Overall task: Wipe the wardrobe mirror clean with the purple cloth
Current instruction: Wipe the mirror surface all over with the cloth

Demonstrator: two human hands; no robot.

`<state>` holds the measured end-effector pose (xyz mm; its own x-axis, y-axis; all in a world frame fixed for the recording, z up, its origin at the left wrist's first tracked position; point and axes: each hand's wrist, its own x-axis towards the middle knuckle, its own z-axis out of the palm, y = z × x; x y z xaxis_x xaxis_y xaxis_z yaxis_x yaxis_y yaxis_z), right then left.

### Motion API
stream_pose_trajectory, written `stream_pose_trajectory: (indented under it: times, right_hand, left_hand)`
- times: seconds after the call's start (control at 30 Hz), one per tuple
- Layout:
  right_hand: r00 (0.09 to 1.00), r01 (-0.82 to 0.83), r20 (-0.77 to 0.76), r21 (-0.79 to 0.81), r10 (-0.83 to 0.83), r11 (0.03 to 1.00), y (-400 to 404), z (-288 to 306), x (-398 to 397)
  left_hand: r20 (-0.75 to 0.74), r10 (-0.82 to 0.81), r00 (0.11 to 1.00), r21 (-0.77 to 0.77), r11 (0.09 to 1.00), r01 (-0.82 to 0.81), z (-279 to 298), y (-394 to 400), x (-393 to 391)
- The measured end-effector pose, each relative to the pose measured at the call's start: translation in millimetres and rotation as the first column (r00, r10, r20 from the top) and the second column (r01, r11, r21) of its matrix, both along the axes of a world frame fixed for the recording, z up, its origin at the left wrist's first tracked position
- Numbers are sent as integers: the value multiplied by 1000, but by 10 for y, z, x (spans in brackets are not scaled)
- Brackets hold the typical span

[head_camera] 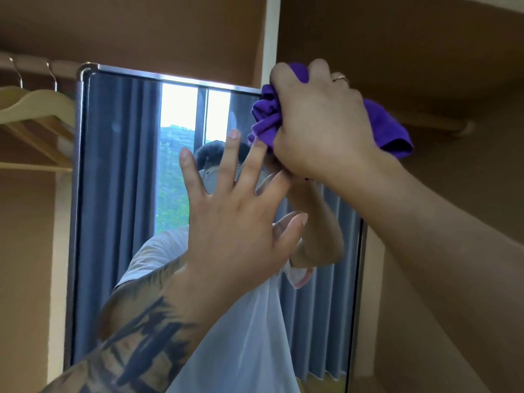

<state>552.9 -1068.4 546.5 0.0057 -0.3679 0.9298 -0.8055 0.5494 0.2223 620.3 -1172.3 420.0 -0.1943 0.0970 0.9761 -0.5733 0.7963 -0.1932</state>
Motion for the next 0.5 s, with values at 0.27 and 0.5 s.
stream_pose_trajectory:
  times: [0.27, 0.5]
  right_hand:
    - [984, -131, 107, -86, 140, 988, 419, -114, -483]
    - [965, -109, 202, -268, 166, 957, 259, -347, -337]
  left_hand:
    - [2, 23, 1000, -2, 1000, -23, -6, -39, 2]
    - [30, 29, 999, 35, 999, -30, 23, 19, 30]
